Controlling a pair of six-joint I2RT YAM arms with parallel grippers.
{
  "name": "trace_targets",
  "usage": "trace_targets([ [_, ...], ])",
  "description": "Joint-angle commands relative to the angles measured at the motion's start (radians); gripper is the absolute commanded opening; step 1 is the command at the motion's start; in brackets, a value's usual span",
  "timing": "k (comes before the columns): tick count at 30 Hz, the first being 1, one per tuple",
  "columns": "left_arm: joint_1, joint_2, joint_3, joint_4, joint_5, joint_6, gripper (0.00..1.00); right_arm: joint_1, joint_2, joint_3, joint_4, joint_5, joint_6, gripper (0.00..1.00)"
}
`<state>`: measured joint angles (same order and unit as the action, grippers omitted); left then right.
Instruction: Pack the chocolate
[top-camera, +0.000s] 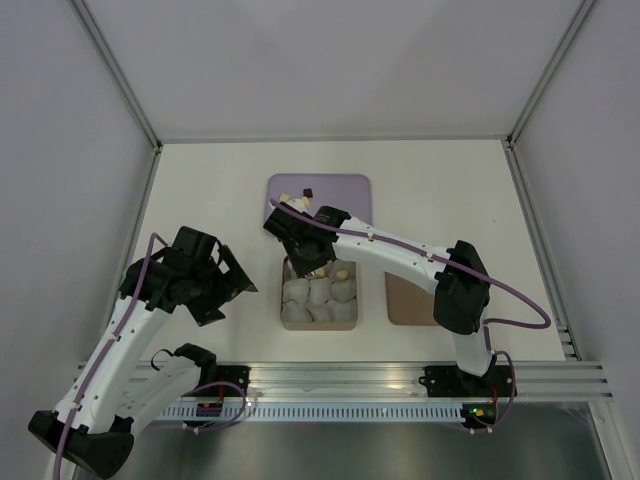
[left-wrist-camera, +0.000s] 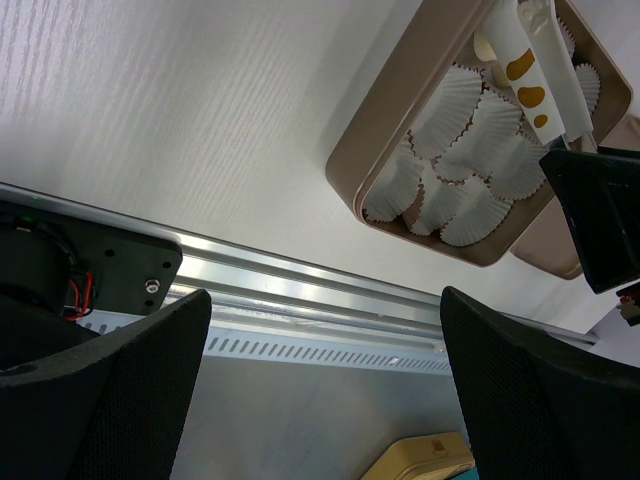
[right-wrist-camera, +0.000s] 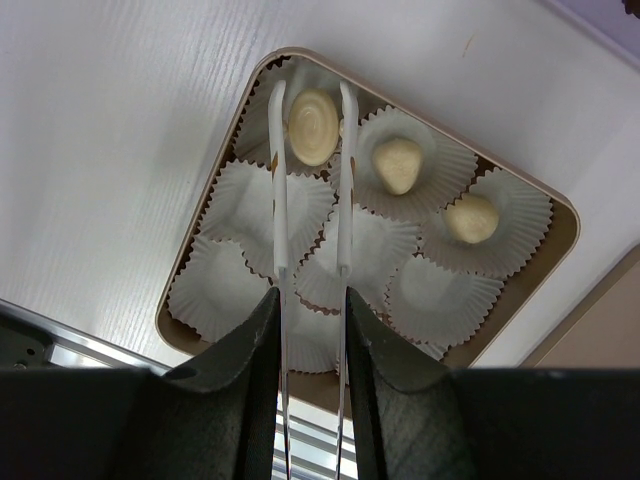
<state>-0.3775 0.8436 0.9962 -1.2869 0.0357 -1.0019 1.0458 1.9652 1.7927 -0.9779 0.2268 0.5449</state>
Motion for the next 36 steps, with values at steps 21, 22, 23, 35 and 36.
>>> trace_targets([
  [21,-0.004,-0.001,-0.004,-0.012,0.009,-0.007,1.0,-0.007,0.021,-0.039,0.064,0.012,-0.025,0.13],
  [22,-0.003,-0.003,-0.005,-0.012,0.007,-0.009,1.0,-0.009,0.021,-0.042,0.065,0.014,-0.025,0.13],
  [23,-0.003,-0.003,-0.005,-0.012,0.006,-0.009,1.0,-0.007,0.021,-0.042,0.065,0.013,-0.026,0.16],
  [35,-0.003,-0.005,-0.01,-0.012,0.004,-0.018,1.0,-0.007,0.018,-0.049,0.082,0.006,-0.028,0.29],
  [36,-0.003,-0.006,-0.011,-0.012,0.006,-0.018,1.0,-0.007,0.02,-0.047,0.084,0.006,-0.025,0.3],
])
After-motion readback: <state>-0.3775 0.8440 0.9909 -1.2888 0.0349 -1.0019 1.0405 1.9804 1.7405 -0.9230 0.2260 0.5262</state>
